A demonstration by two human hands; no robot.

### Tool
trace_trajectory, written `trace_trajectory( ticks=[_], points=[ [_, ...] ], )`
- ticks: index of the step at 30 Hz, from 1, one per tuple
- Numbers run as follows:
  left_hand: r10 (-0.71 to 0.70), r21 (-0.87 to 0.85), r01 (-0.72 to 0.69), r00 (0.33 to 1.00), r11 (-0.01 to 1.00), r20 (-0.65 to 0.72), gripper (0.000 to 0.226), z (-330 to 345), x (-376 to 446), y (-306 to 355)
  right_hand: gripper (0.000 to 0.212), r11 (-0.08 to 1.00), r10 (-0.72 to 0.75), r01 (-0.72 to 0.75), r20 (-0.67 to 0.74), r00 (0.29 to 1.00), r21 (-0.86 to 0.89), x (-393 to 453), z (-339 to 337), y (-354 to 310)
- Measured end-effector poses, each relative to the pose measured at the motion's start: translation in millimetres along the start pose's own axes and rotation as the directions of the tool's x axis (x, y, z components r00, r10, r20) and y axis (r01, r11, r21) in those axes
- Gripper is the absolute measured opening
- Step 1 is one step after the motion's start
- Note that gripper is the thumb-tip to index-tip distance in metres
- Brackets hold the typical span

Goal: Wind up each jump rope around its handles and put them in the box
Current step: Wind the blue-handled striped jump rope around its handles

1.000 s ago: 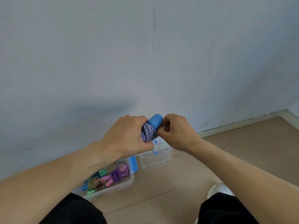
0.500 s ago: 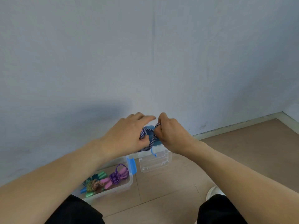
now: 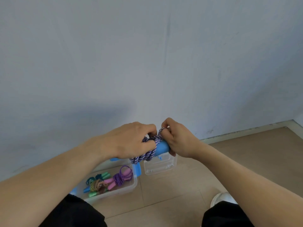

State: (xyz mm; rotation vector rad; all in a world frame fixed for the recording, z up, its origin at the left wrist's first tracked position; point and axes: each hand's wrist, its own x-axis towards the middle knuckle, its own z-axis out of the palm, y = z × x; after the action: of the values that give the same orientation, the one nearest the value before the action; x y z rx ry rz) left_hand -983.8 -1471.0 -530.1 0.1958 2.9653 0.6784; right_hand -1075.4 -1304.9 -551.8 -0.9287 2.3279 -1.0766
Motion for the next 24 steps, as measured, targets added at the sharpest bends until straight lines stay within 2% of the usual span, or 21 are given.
trace_trajectory(
  ticks=[2,4,7,9,12,13,15,17,19,22,24],
  points=[
    [0.046,-0.049,-0.050,0.996,0.998,-0.075,0.023,1,1,-4,0.011,0.996,0.037,-0.032,-0.048,0.998,0.084,4,-4,-1],
    [0.104,0.009,-0.104,0.983,0.995,-0.152,0.032,4,2,-7,0.013,0.982,0.091,-0.077,-0.070,0.993,0.173,7,-5,-1],
    [0.143,0.114,-0.125,0.975,0.986,-0.172,0.037,4,3,-9,0.014,0.964,0.152,-0.131,-0.078,0.985,0.231,10,0,1],
    [0.106,0.071,-0.094,0.976,0.993,-0.189,0.042,2,4,-12,0.015,0.961,0.179,-0.152,-0.098,0.979,0.231,13,2,0],
    [0.010,-0.131,-0.025,0.993,0.991,-0.119,0.047,7,5,-6,0.013,0.979,0.155,-0.127,-0.175,0.972,0.158,16,2,-1],
    [0.022,-0.106,-0.034,0.993,0.994,-0.115,0.044,13,7,-2,0.013,0.986,0.128,-0.103,-0.203,0.971,0.129,17,4,-2],
    [0.031,-0.059,-0.045,0.975,0.997,-0.221,0.033,22,12,4,0.011,0.993,0.089,-0.063,-0.271,0.958,0.100,17,10,-6],
    [-0.029,-0.163,-0.035,0.926,0.986,-0.377,0.032,21,17,1,0.009,0.988,0.105,-0.059,-0.347,0.932,0.142,20,10,-11],
    [-0.071,-0.245,-0.046,0.892,0.968,-0.447,0.035,15,20,0,0.011,0.978,0.135,-0.063,-0.367,0.920,0.201,23,5,-14],
    [-0.064,-0.205,-0.032,0.893,0.978,-0.446,0.038,11,18,5,0.018,0.969,0.166,-0.085,-0.359,0.918,0.231,26,0,-13],
    [-0.030,-0.102,-0.019,0.889,0.995,-0.458,0.039,10,15,6,0.022,0.969,0.171,-0.090,-0.357,0.918,0.230,26,4,-10]
  ],
)
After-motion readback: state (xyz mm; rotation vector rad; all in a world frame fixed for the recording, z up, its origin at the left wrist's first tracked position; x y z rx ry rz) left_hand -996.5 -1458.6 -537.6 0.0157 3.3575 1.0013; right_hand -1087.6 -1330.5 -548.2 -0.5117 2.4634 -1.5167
